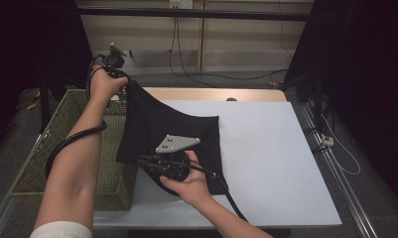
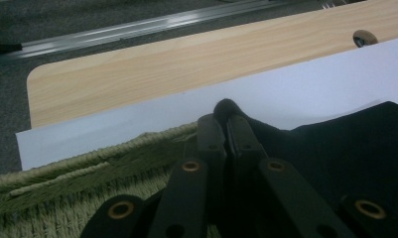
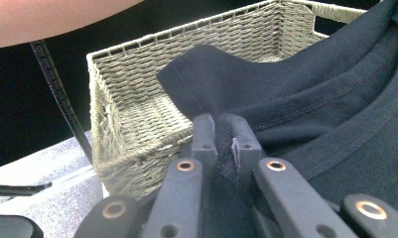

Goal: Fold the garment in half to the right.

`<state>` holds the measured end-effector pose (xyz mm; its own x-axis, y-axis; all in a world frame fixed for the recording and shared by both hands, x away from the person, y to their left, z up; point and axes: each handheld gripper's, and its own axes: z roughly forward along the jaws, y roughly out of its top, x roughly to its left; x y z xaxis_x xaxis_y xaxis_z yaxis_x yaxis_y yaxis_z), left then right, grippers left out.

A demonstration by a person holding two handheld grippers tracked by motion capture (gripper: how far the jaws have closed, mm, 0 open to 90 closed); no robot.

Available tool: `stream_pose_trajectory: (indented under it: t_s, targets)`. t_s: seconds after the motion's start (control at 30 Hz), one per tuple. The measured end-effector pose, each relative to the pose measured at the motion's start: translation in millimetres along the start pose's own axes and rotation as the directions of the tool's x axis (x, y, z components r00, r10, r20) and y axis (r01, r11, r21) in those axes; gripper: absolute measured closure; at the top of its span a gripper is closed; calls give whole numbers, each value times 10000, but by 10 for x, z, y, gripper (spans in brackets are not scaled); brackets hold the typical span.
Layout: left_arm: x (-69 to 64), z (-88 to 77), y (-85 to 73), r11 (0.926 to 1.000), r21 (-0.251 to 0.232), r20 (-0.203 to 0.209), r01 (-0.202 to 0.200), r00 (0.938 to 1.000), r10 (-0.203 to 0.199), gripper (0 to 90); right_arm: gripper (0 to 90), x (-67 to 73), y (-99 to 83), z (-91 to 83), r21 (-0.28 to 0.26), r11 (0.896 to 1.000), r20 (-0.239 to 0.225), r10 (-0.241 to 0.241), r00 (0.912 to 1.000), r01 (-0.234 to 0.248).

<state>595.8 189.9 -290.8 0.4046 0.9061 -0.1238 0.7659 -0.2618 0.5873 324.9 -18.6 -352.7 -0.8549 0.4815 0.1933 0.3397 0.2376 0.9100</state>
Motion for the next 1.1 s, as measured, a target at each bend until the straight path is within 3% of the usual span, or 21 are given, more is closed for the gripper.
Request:
stream_pose_trajectory:
  t_s: [0.07,0.1,0.13,0.2,0.23,0.33,0.4,0.57,0.6,0.67,0.73,0.77,0.8,0.93,0.97,1.0,1.1]
  targets:
    - [4,-14,4,10000,53,-9,4,10000,-4,866,851,2,4,3,-39,10000,-13,21,10000,-21]
    - [26,-34,9,9996,189,-15,-212,9998,212,865,851,6,6,4,-63,10000,-16,23,10000,-23]
    - [18,-38,8,10000,48,-3,-1,10000,1,865,851,14,12,7,-70,10000,-22,22,10000,-22]
    - [40,-65,11,9996,189,-33,-204,9998,205,866,851,27,23,7,-48,10000,22,-67,10000,68]
    - [35,-69,8,10000,13,-42,19,10000,-19,866,851,31,32,8,-96,9999,-8,-101,9999,101]
    - [47,-105,3,10000,-74,-245,-7,9997,5,865,851,31,34,11,-102,9999,-25,-110,9999,109]
    - [66,-146,14,9997,178,-96,-193,9998,195,866,851,44,38,17,-79,9999,-28,-111,9999,111]
    - [65,-192,28,10000,-48,-152,-33,9999,32,865,851,80,75,21,-149,9996,-43,-220,9997,219]
    - [84,-211,33,9993,171,-192,-334,9992,337,866,851,83,83,21,-181,9996,-47,-210,9998,210]
    - [65,-201,22,9998,-162,-378,-77,9993,71,866,851,86,94,22,-196,9996,-51,-219,9997,218]
    - [81,-216,19,10000,-50,-232,-42,9997,41,866,851,86,98,30,-216,9996,-81,-182,9998,180]
    - [96,-224,17,9997,136,-265,-205,9994,208,866,851,86,97,36,-202,9995,-85,-255,9996,254]
    - [86,-215,11,10000,-15,-270,42,9996,-43,866,851,92,94,40,-171,9995,-81,-256,9996,254]
    - [100,-237,14,10000,-20,-247,0,9997,0,866,851,90,84,60,-189,9995,-131,-237,9996,235]
    - [123,-261,22,9993,213,-215,-294,9993,298,866,851,92,86,62,-185,9995,-116,-248,9996,246]
    - [109,-263,24,10000,-52,-250,-1,9997,-1,866,851,92,89,61,-162,9995,-109,-278,9996,276]
    - [119,-278,28,10000,-35,-276,-4,9996,3,866,851,86,106,56,-290,9994,-143,-186,9997,182]
